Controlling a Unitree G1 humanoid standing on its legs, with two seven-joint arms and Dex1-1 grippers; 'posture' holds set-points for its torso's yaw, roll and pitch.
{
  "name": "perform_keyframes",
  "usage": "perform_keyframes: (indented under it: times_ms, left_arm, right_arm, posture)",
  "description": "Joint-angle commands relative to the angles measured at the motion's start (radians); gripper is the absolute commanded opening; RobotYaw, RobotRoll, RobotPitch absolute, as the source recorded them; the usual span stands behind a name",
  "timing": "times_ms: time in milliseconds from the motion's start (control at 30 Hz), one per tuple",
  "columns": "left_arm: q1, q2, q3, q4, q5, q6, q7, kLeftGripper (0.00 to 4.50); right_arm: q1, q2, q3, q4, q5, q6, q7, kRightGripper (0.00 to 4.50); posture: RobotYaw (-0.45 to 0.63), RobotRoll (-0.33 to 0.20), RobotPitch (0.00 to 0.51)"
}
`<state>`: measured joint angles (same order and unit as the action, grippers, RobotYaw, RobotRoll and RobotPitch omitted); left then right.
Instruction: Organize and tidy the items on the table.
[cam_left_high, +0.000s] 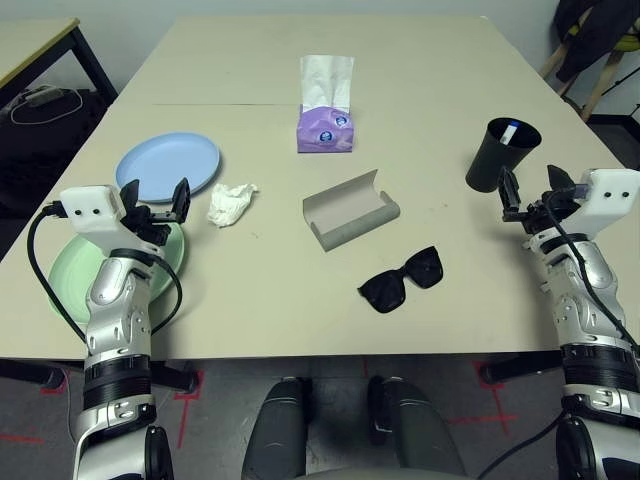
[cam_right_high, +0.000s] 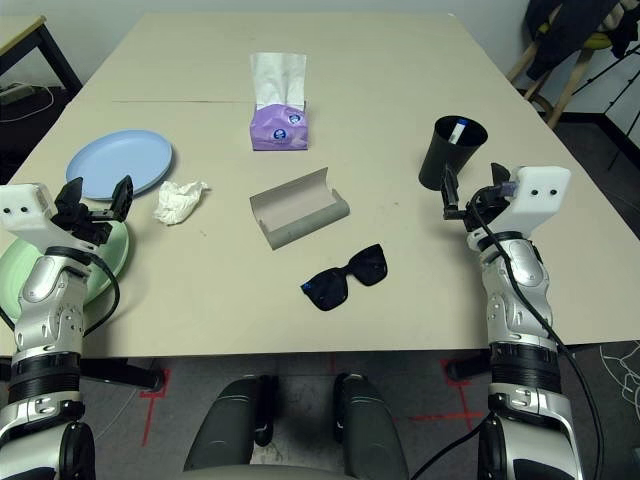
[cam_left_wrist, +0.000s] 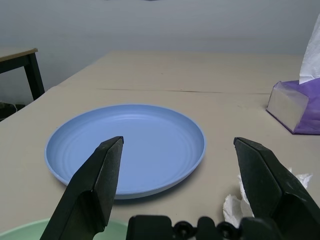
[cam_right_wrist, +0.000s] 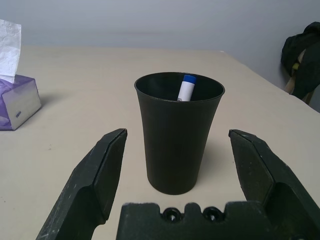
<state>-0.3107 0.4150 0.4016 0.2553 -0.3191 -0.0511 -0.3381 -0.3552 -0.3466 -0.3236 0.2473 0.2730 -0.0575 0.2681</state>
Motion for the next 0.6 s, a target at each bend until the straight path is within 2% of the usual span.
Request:
perform_keyframes:
  times_ms: [33, 367, 600]
  left_arm:
    - [0.006, 0.005, -0.007, 0.024, 0.0, 0.009, -0.004, 4.5]
    - [-0.004, 0.012, -0.006, 0.043, -0.002, 0.002, -0.02, 4.5]
    - [-0.003, 0.01, -0.01, 0.042, 0.0, -0.001, -0.028, 4.5]
  right_arm:
    - [-0.006, -0.013, 0.001, 0.015, 0.009, 0.016, 0.018, 4.47]
    - [-0.025, -0.066, -0.008, 0.015, 0.106, 0.06, 0.204, 4.47]
    - [-0.036, -0.144, 0.088, -0.013, 0.138, 0.067, 0.483, 4.47]
  posture:
    - [0.05, 0.0, 0.101]
    - [0.05, 0.0, 0.1]
    - [0.06, 0.0, 0.102]
